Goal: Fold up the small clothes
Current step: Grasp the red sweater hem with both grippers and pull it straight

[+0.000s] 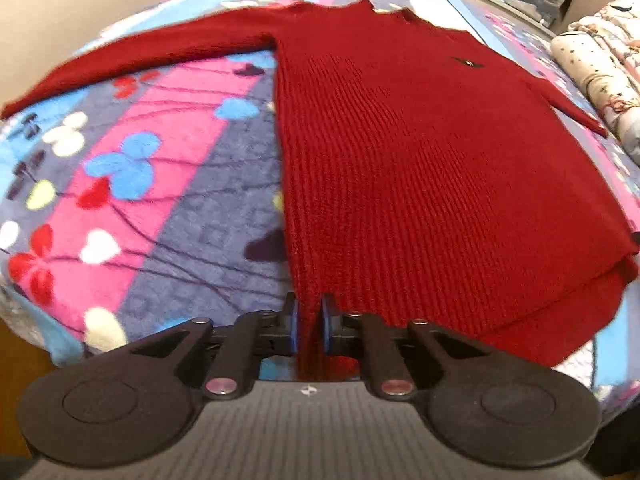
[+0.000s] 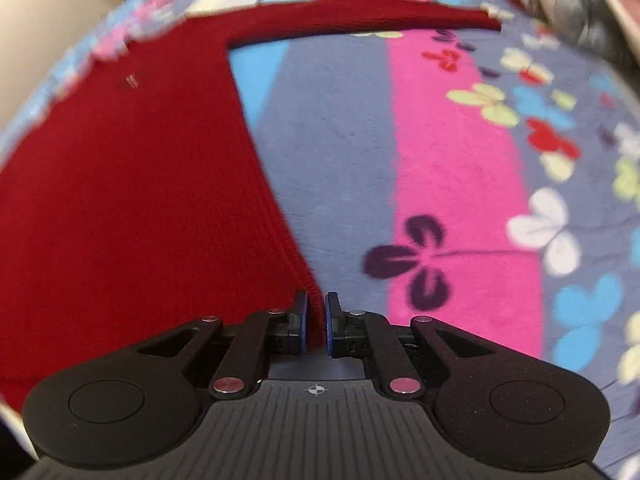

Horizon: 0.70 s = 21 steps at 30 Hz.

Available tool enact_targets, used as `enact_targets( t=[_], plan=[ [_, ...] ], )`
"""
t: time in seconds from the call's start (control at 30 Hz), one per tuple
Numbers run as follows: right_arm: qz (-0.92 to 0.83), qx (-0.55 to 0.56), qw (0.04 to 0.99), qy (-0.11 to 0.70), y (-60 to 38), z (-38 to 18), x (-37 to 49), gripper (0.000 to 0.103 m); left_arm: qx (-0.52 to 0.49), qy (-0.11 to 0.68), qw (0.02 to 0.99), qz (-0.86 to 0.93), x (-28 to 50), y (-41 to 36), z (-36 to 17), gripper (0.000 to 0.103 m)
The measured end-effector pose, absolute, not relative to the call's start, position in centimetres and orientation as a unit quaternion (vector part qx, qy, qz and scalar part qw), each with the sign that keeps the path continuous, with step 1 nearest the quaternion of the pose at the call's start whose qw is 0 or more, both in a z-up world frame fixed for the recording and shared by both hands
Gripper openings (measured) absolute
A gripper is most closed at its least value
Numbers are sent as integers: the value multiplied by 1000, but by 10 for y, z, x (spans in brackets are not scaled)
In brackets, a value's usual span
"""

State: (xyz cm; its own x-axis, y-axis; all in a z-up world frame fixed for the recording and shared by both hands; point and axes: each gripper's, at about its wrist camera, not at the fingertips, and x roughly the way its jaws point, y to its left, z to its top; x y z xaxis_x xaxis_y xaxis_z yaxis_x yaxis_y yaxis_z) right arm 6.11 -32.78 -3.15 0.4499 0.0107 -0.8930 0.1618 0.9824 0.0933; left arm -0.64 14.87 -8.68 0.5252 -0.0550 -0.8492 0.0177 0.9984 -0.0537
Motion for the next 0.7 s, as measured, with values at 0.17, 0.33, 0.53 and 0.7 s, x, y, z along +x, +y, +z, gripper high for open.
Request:
enact_targets(
  t=[0.17, 0.33, 0.53, 0.7],
  plan=[
    [-41, 69, 916, 392, -314, 10, 51, 16, -39, 427, 902, -37, -13, 149, -68, 15],
    [94, 86, 892, 434, -289, -10, 56, 31, -13, 492, 870, -40, 3, 135, -94, 26],
    [86, -12, 874, 479, -267, -27, 60, 31, -12, 442, 896, -37, -5, 132, -79, 66],
    [77, -22, 865, 495, -270, -38, 60, 36, -19, 409, 912, -9, -4, 135, -70, 72]
  ],
)
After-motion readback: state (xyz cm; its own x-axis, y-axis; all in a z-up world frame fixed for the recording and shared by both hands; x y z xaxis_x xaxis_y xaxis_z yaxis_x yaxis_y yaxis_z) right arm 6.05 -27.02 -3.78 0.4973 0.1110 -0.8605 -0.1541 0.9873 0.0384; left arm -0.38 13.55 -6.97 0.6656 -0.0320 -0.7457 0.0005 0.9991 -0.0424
